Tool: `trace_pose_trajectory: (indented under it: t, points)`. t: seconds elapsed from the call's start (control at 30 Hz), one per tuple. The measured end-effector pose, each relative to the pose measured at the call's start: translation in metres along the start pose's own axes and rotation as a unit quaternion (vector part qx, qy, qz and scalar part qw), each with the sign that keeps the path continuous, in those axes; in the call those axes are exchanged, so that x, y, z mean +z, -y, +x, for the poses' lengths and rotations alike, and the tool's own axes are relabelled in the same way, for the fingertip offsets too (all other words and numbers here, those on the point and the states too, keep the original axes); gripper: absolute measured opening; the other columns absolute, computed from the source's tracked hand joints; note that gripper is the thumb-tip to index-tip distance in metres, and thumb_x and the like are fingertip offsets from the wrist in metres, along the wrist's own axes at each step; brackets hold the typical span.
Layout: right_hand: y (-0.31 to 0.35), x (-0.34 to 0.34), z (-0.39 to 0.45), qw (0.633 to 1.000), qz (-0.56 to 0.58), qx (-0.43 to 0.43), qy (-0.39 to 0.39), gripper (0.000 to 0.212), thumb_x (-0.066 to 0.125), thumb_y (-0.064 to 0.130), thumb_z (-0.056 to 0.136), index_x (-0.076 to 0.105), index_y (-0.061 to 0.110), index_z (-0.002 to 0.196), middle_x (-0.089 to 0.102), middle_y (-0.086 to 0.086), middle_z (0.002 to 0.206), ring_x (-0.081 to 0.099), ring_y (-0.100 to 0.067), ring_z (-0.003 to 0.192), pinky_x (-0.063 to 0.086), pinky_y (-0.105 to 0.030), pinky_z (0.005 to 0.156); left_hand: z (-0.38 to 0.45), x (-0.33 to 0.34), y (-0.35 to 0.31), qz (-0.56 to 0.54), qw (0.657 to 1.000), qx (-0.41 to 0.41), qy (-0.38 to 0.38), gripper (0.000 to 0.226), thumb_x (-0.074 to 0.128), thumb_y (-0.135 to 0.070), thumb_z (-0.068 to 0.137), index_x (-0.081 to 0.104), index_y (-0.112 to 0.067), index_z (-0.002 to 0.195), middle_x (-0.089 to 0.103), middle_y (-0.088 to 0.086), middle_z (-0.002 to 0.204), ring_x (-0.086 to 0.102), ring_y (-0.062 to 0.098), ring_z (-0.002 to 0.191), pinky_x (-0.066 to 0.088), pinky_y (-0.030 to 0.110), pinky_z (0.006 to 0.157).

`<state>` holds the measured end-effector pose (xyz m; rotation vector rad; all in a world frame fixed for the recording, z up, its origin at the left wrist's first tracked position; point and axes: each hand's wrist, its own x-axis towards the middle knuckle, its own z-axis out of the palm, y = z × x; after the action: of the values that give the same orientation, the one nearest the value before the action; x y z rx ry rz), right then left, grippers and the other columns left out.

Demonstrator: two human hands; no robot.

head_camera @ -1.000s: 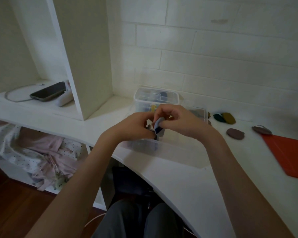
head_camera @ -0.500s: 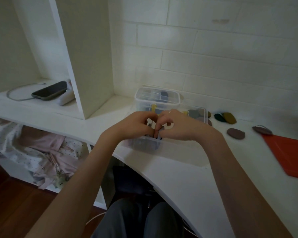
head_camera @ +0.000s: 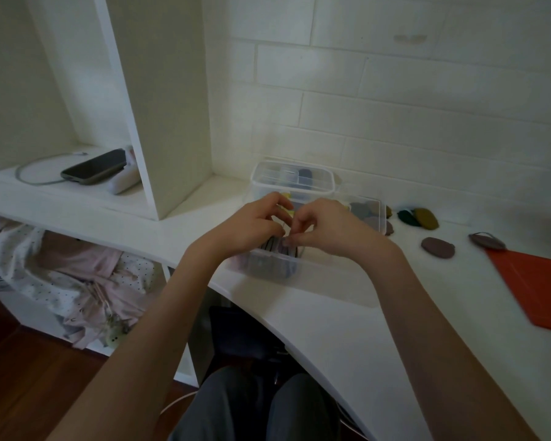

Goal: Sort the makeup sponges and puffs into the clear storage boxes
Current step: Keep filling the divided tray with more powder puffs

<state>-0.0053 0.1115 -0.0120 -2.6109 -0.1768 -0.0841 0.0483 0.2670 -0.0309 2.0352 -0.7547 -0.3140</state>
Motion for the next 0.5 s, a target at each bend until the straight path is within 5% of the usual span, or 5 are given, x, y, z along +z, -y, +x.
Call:
trace_pose_trajectory:
  t: [0.13,0.27,0.4,0.5]
  points:
    - [-0.0047,-0.0116,-0.0034,0.998,0.048,0.011,-0.038,0.007,0.075,0.028,0.079,0.072,0.025,0.074,0.066,0.012,0.071,0.055,0.007,0.062,0.039,-0.01,0.058,0.0,-0.0003,0.0022,0.001,1.0,-0.002,-0.003,0.042,0.052,0.003,0.082,0.051,-0.017,0.119,0.065,-0.006,0.107,0.06,0.011,0.092,0.045,0.027,0.084]
    - [-0.0032,-0.0055,-0.0015,0.998,0.048,0.027,0.023,0.007,0.078,0.017,0.075,0.072,0.02,0.073,0.073,-0.002,0.082,0.067,-0.009,0.071,0.054,-0.019,0.063,0.001,-0.0006,0.0016,0.008,1.0,-0.004,-0.004,0.043,0.052,0.004,0.081,0.052,-0.017,0.119,0.066,-0.007,0.106,0.057,0.011,0.101,0.044,0.025,0.085]
    - [0.0021,-0.0051,-0.002,1.0,0.008,0.013,0.007,0.01,0.076,0.022,0.077,0.069,0.023,0.07,0.071,0.005,0.084,0.055,0.0,0.064,0.042,-0.017,0.059,0.0009,0.0,0.0013,0.005,1.0,-0.003,-0.005,0.042,0.051,0.006,0.08,0.054,-0.016,0.117,0.065,-0.007,0.104,0.058,0.008,0.09,0.044,0.021,0.074]
    - [-0.0003,-0.0066,-0.0018,0.999,0.011,0.008,-0.033,0.011,0.076,0.024,0.077,0.069,0.027,0.069,0.068,0.008,0.079,0.059,-0.001,0.069,0.046,-0.021,0.063,0.0017,0.0005,0.0028,-0.001,1.0,-0.003,-0.009,0.042,0.051,0.007,0.079,0.055,-0.015,0.116,0.065,-0.006,0.104,0.059,0.007,0.085,0.045,0.022,0.075]
